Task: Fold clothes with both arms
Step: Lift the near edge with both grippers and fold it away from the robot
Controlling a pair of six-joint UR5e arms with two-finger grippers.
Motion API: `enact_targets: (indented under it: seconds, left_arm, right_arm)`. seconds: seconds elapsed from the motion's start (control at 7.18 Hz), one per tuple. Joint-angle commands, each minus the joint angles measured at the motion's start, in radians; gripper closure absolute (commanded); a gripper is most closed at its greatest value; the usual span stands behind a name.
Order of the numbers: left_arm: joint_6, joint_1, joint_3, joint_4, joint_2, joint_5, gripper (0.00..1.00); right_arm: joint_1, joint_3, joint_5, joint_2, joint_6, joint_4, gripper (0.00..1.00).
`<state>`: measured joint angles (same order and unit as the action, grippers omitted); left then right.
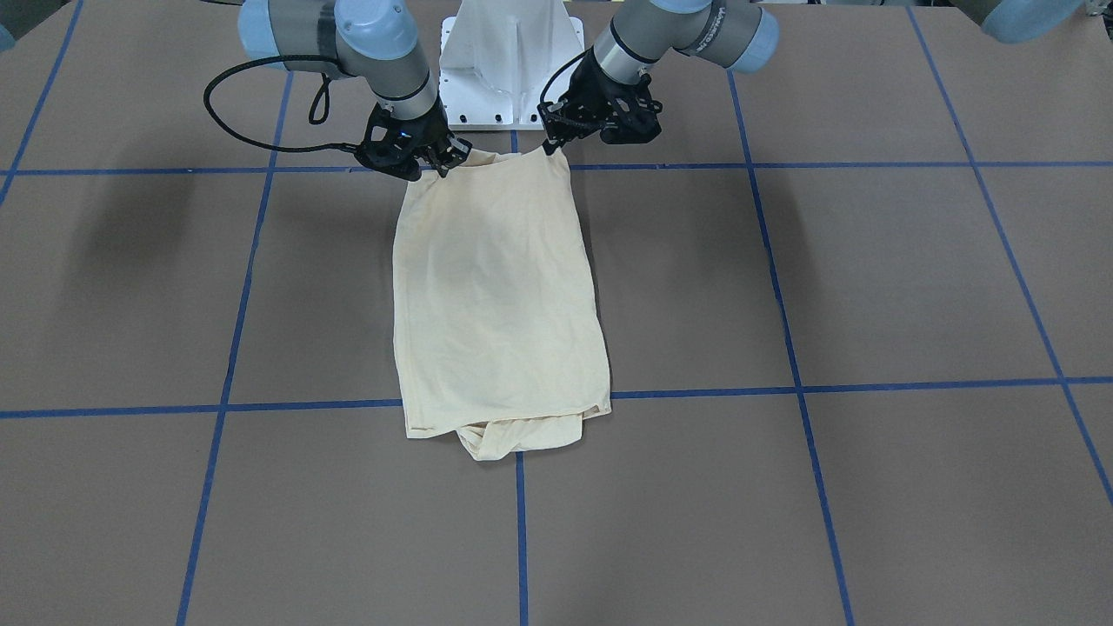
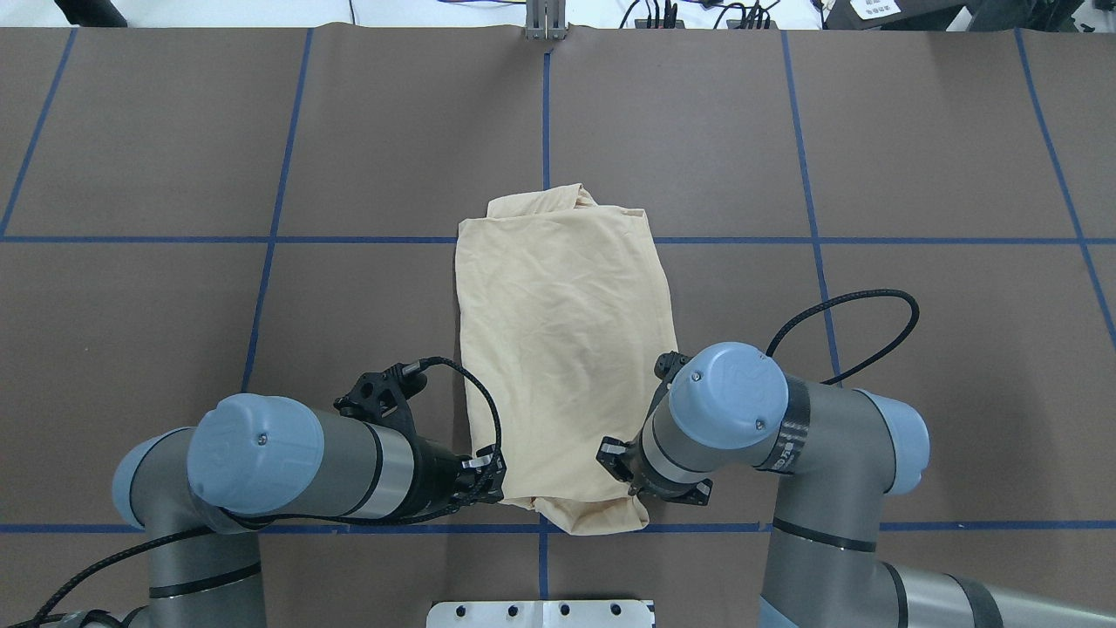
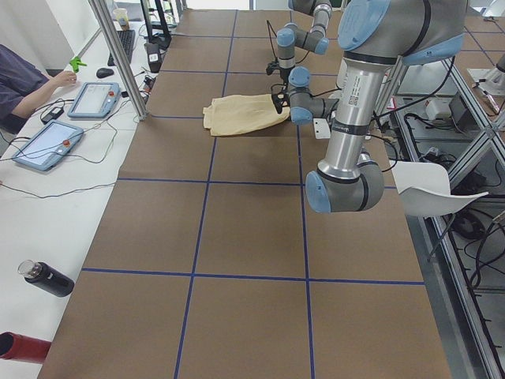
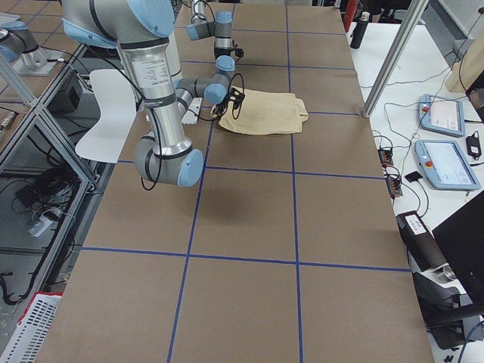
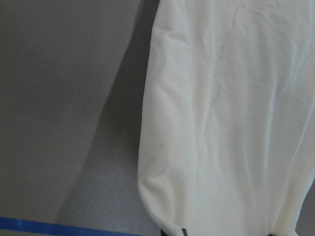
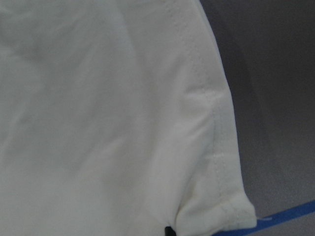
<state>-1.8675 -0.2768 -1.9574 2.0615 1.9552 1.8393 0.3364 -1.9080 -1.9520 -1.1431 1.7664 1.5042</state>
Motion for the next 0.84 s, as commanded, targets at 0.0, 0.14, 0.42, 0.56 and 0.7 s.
enact_targets:
  seconds: [0.0, 0.14, 0.42, 0.56, 0.7]
  left_arm:
    - [0.014, -0.057, -0.038, -0.032, 0.01, 0.028, 1.0]
    - [0.024, -0.103, -0.035, -0.021, 0.014, 0.032, 1.0]
    - [0.054, -0.207, -0.019, -0.029, 0.048, 0.043, 1.0]
    - [0.085, -0.278, 0.026, -0.031, 0.085, 0.102, 1.0]
    - [0.093, -0.332, 0.123, -0.021, 0.156, 0.132, 1.0]
  right_arm:
    - [0.117, -0.002, -0.033, 0.02, -0.047, -0.007, 1.0]
    - [0.177, 0.0, -0.035, 0.04, -0.053, -0.007, 1.0]
    - [0.268, 0.015, -0.065, 0.08, -0.109, -0.004, 1.0]
    - [0.289, 0.056, -0.064, 0.104, -0.134, -0.007, 1.0]
    - [0.315, 0.138, -0.065, 0.17, -0.162, -0.007, 1.0]
